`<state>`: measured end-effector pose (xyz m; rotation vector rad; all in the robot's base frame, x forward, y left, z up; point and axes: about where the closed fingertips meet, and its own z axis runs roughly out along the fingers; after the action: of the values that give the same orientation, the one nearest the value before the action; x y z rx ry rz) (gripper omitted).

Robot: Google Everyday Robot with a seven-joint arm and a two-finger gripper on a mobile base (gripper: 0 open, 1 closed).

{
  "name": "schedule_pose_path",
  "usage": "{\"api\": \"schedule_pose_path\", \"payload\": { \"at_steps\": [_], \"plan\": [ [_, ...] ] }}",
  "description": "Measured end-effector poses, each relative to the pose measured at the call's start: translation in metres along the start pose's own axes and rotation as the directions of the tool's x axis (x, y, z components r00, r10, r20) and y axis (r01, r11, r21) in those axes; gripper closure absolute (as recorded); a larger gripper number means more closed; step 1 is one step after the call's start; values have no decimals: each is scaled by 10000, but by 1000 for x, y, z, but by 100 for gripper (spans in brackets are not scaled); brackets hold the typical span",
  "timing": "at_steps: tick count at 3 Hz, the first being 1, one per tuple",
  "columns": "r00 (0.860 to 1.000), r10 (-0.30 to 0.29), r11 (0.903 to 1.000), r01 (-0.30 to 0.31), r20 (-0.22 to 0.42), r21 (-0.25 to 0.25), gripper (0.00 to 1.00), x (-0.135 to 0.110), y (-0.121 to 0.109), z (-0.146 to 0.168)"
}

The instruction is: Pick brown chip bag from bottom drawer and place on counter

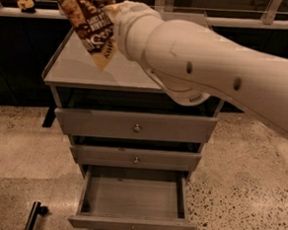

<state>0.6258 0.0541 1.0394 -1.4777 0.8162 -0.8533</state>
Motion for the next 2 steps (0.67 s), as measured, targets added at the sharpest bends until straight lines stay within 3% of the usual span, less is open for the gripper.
{"api": "schedule_pose_path", "payload": {
  "at_steps": [1,2],
  "plan": [
    [9982,275,9984,-248,535,-505,100,-19,22,46],
    [9961,490,9916,-397,737,-1231,100,-22,59,76]
  ]
}}
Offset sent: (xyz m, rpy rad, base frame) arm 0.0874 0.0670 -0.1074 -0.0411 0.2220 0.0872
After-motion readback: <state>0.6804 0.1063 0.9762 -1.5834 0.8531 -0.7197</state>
